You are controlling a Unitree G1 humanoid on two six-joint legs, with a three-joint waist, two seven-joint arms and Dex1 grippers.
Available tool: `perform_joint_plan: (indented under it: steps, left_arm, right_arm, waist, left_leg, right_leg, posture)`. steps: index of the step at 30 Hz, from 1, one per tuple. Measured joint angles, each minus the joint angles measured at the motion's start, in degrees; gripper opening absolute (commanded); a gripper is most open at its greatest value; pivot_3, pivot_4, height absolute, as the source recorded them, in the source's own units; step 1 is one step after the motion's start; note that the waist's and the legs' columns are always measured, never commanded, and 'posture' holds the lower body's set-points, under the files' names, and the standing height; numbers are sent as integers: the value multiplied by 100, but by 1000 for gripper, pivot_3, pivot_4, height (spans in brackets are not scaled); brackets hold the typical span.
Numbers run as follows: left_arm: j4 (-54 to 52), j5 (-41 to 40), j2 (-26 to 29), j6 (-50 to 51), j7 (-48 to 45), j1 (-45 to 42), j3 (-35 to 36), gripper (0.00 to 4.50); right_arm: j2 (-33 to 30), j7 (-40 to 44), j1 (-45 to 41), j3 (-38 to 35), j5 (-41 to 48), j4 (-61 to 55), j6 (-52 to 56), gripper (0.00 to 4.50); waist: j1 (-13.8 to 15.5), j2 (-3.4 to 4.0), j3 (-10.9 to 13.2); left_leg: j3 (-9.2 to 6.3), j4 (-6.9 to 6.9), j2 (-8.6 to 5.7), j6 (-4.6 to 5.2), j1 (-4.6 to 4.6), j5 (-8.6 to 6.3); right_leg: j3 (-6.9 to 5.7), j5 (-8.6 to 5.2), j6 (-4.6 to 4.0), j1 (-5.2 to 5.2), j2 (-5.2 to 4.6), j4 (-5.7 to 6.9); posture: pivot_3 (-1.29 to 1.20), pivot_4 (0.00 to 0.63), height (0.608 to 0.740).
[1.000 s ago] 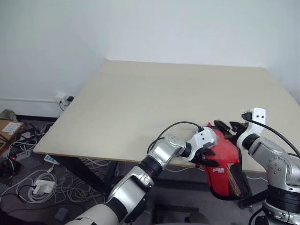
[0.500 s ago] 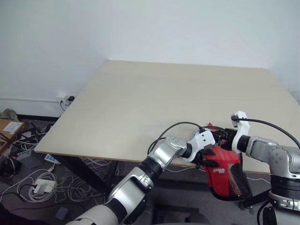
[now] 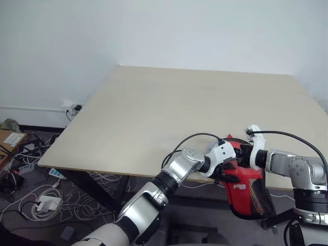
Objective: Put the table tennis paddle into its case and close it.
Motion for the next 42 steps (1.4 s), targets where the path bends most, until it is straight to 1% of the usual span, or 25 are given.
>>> perform_joint_plan:
  steps: [3,5,10,17,23,27,32,37,38,42]
  left_arm:
    - [28,4,0,70,56,-56,-3,2471]
    - [36,5,0,133,99,-94,-5,2471]
    - [54,5,-6,177,191,-149,-38,2471]
    - [23,-1,-6,281,216,-161,-34,2471]
    - [-21,-12,-8,377,246,-162,-29,2471]
    - [-52,-13,-8,428,260,-162,-33,2471]
    - [-97,-13,-7,507,287,-161,-39,2471]
    - [-145,-12,-6,586,312,-159,-41,2471]
    - [-162,-14,-10,587,318,-158,-74,2471]
    - [-177,-15,-5,627,333,-159,-66,2471]
  right_arm:
    - [153,-196,-67,-91,-70,-27,-341,592]
    - [311,-433,-249,-147,-186,15,-629,374]
    - [577,-1003,-584,-100,-695,517,-1130,353]
    - [676,-1414,-809,115,-1290,1078,-1724,352]
    - [764,-1671,-1097,-187,-1313,1636,-1770,351]
    - [735,-1921,-1193,-560,-1315,1945,-1778,351]
    - [546,-2267,-1238,-1027,-1311,2227,-1748,351]
    - [348,-2319,-1234,-1352,-1168,2239,-1499,351]
    - [252,-2259,-1102,-1440,-1027,2057,-1291,350]
    - [-520,-1770,-474,-1769,-543,1375,-514,341]
  waist:
    - [-6,-1,0]
    - [-10,-1,0]
    - [-20,-4,-1]
    - [-30,-3,-1]
    - [-32,-3,-1]
    - [-33,-2,-2]
    - [-31,-2,-2]
    - [-33,-1,-2]
    - [-5,0,-2]
    - [32,0,-2]
  left_leg:
    - [1,0,1,-1,1,0]
    - [0,0,2,-1,1,1]
    - [1,0,0,-2,1,1]
    - [1,0,0,-3,2,1]
    - [1,0,0,-3,3,2]
    - [2,-1,1,-4,3,2]
    - [2,-1,0,-4,3,2]
    - [3,-1,1,-3,2,2]
    - [-1,-1,0,-2,1,1]
    - [0,8,-7,14,0,-9]
  right_leg:
    - [0,0,0,0,2,0]
    - [0,0,0,-1,3,1]
    - [0,0,0,-1,2,2]
    - [0,0,0,-1,3,2]
    - [0,0,0,0,3,3]
    - [1,0,0,1,3,3]
    - [2,0,0,3,1,2]
    - [3,0,0,5,0,1]
    - [0,0,0,6,-4,1]
    - [0,0,0,21,-13,-7]
  posture:
    - [0,0,715]
    - [0,0,715]
    - [0,0,715]
    - [0,0,715]
    - [0,0,715]
    - [0,0,715]
    - [0,0,715]
    - [0,0,715]
    - [0,0,715]
    - [0,0,715]
